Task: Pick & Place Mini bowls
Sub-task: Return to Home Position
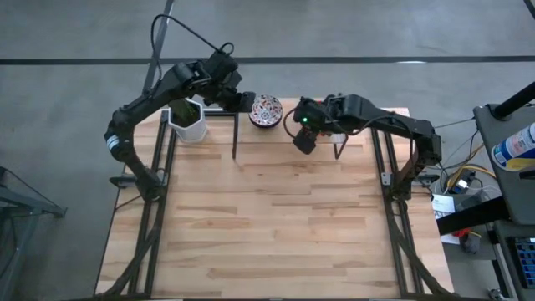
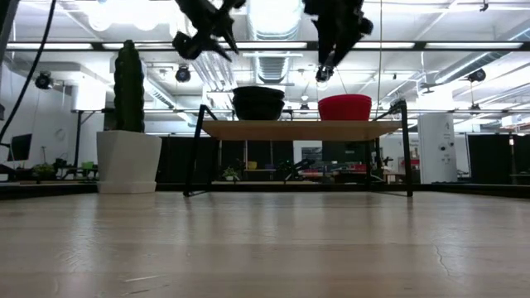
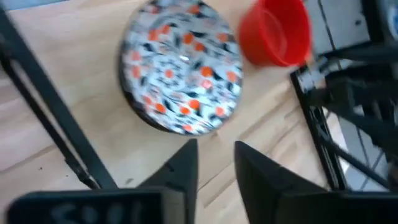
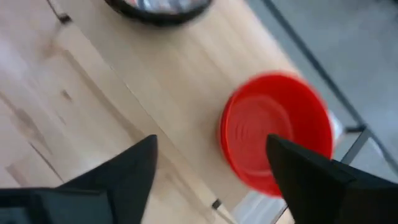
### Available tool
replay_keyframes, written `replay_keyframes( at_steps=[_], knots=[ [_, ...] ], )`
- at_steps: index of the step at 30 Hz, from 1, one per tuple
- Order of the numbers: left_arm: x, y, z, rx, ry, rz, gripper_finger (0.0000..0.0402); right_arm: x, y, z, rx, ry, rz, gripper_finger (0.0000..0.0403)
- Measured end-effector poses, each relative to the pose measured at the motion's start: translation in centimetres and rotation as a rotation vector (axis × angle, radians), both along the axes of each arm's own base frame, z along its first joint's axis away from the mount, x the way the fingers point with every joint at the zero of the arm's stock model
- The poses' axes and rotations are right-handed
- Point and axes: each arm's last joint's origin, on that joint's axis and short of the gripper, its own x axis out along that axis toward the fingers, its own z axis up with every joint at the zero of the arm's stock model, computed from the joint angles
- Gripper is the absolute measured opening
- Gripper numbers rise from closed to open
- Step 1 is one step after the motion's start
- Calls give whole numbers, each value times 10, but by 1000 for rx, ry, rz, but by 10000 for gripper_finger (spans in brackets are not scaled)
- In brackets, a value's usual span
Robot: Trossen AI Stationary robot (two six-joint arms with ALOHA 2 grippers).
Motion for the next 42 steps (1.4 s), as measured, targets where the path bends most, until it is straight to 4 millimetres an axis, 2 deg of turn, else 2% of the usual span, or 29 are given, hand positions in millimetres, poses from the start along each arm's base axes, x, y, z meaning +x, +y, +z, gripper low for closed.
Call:
replay_keyframes(
  at_steps=[2,5,8,10,15,20,24,27,29,37,42],
  knots=[
    [-1,-9,6,30,-11,-39,67,1,0,-10,28,17,-21,256],
    [-2,-22,12,87,-19,-107,14,4,1,-24,86,22,-4,169],
    [-2,-35,15,157,-27,-186,5,12,3,-38,171,-47,56,54],
    [-3,-43,15,193,-58,-219,1,18,3,-45,188,-118,123,25],
    [-14,-67,9,282,-185,-265,0,11,7,-52,213,-327,196,9],
    [-40,-92,-5,375,-354,-274,0,-21,14,-49,146,-487,202,8],
    [-66,-112,-17,419,-498,-312,0,-52,18,-48,74,-468,216,8],
    [-87,-119,-40,493,-459,-361,0,-74,23,-47,61,-497,219,8],
    [-100,-122,-56,483,-440,-357,0,-85,24,-52,63,-541,201,8],
    [-131,-135,-95,620,-685,-337,0,-121,33,-79,40,-706,233,8],
    [-143,-138,-137,526,-669,-308,0,-137,40,-92,31,-806,371,8]
  ],
)
